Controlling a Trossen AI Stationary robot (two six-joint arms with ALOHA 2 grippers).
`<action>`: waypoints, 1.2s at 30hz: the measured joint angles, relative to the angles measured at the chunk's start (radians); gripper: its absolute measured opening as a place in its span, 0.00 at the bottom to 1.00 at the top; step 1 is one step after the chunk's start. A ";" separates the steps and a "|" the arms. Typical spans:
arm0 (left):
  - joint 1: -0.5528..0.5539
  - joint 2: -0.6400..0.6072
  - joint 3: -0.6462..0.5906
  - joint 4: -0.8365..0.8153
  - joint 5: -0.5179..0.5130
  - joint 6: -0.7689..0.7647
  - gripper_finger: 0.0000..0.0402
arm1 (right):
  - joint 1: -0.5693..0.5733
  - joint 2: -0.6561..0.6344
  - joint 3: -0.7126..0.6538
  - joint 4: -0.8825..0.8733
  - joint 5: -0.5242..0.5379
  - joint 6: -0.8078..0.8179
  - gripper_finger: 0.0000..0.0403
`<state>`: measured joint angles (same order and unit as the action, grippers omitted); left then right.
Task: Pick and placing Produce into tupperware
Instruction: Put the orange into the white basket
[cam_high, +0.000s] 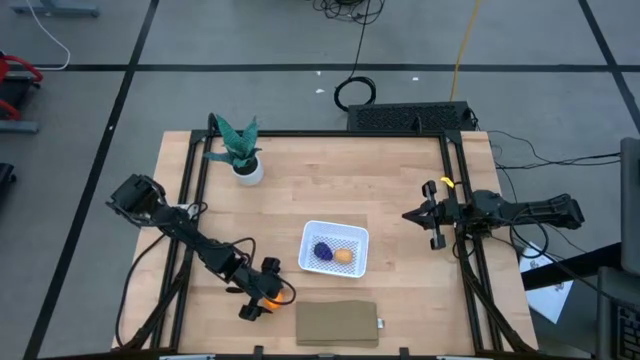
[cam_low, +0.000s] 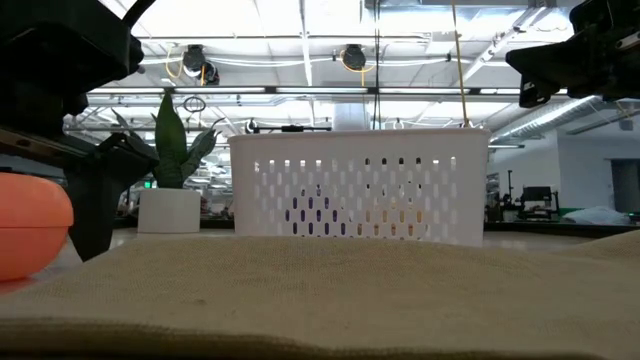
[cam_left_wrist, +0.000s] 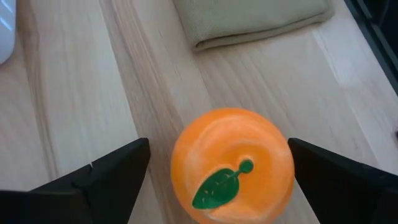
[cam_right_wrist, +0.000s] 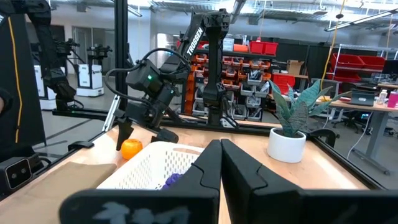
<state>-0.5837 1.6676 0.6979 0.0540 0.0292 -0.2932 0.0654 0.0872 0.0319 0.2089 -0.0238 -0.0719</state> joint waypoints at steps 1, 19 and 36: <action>0.000 0.000 0.000 0.000 0.000 0.002 0.97 | 0.000 0.000 0.000 0.000 0.000 0.000 0.00; 0.000 -0.005 -0.001 -0.004 -0.008 0.035 0.56 | 0.000 0.000 0.000 0.000 0.000 0.000 0.00; 0.001 -0.173 0.146 -0.375 -0.032 0.140 0.56 | 0.000 0.005 0.000 0.002 0.000 -0.003 0.00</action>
<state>-0.5831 1.4942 0.8437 -0.3210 -0.0024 -0.1533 0.0654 0.0917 0.0320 0.2111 -0.0235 -0.0753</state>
